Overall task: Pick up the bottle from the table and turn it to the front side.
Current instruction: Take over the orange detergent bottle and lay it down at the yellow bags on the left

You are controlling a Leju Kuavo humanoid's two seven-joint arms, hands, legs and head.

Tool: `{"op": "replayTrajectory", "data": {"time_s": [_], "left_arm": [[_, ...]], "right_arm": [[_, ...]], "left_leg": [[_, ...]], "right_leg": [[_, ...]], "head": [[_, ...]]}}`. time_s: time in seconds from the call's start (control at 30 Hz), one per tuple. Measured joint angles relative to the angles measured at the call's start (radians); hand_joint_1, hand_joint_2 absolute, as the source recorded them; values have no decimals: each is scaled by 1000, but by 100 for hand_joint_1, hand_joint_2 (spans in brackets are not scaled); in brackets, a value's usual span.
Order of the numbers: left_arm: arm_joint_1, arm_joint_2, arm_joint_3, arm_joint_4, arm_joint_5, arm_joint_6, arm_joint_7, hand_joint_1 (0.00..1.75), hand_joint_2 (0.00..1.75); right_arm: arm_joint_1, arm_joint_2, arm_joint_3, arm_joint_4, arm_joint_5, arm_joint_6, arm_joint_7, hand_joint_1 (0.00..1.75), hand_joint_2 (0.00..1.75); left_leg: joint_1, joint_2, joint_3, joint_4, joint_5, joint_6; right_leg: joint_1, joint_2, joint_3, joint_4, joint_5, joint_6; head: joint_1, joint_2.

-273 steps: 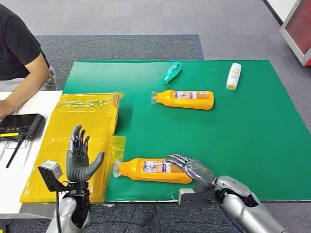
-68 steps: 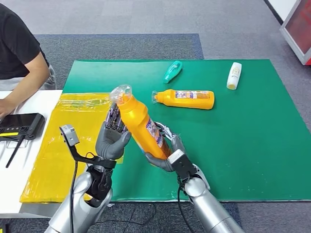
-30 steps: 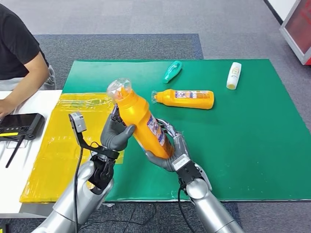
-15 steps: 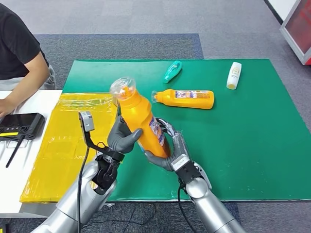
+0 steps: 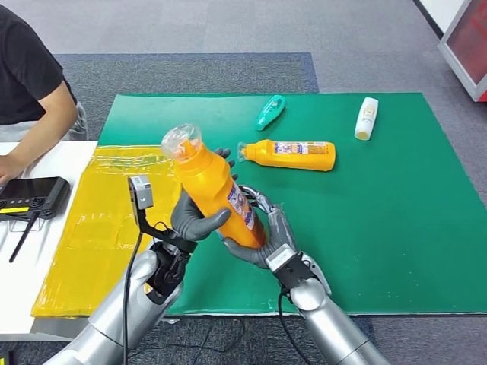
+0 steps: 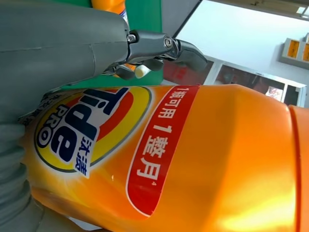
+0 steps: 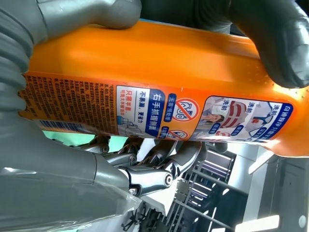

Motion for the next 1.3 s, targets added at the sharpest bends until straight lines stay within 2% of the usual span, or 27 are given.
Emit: {"op": "replayTrajectory", "data": {"time_s": [0.1,0.13,0.23,0.27,1.03,1.27,1.3], "left_arm": [[0,2,-1,0,-4,-5,-5,4,175],[0,3,-2,-1,-7,-6,-7,41,175],[0,4,-3,-3,-19,-4,-14,168,175],[0,5,-4,-4,-23,-1,-17,175,175],[3,9,-9,-20,-62,31,-57,175,175],[12,11,-9,-37,-106,86,-88,175,175],[14,12,-8,-41,-117,98,-93,175,175]], "right_arm": [[-1,-5,6,0,-4,-5,0,175,175],[-1,-6,8,0,-6,-7,0,175,175],[-2,-7,9,3,-15,-7,0,175,175],[-3,-7,9,5,-17,-7,0,175,175],[-9,-10,20,14,-23,-8,-3,175,175],[-17,-10,24,15,-27,-12,-4,174,175],[-18,-10,24,16,-28,-13,-4,144,175]], "left_leg": [[0,0,0,0,0,0],[0,0,0,0,0,0],[0,0,0,0,0,0],[0,0,0,0,0,0],[0,0,0,0,0,0],[0,0,0,0,0,0],[0,0,0,0,0,0]], "right_leg": [[0,0,0,0,0,0],[0,0,0,0,0,0],[0,0,0,0,0,0],[0,0,0,0,0,0],[0,0,0,0,0,0],[0,0,0,0,0,0],[0,0,0,0,0,0]], "head": [[0,0],[0,0],[0,0],[0,0],[0,0],[0,0],[0,0]]}}
